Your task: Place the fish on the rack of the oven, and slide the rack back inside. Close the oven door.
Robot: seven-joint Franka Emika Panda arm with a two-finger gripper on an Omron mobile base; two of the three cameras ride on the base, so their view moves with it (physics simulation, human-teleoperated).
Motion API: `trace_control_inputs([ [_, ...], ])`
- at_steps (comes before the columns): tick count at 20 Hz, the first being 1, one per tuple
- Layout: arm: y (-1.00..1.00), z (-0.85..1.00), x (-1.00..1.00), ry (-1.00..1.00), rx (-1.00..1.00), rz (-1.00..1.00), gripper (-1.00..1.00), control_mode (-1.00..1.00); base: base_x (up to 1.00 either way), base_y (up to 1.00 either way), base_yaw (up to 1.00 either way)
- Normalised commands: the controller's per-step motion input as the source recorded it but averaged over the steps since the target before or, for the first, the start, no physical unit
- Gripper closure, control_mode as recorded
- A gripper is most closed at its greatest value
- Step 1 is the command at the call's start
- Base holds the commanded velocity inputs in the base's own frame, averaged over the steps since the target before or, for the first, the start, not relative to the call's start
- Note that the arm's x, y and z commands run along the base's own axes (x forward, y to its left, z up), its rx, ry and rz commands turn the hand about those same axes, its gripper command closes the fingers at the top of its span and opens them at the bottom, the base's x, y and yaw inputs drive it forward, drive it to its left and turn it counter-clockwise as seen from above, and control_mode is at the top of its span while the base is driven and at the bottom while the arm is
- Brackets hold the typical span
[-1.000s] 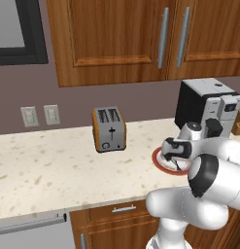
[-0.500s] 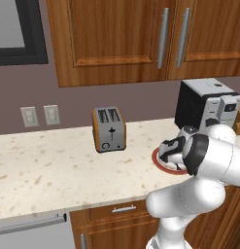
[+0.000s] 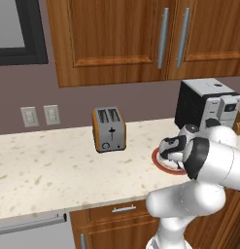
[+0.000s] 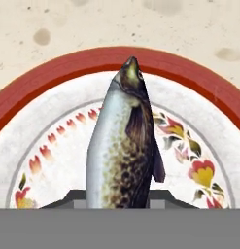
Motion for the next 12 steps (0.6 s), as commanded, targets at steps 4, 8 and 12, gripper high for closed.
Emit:
trace_control_inputs([
  [4,0.01,0.77,-0.23,-0.19,-0.02,0.14,1.00,-1.00,0.00,0.00,0.00],
  [8,0.04,0.99,-0.33,-0.24,-0.08,0.15,1.00,-1.00,0.00,0.00,0.00],
  [12,0.08,1.00,-0.28,-0.18,-0.09,0.17,1.00,-1.00,0.00,0.00,0.00],
])
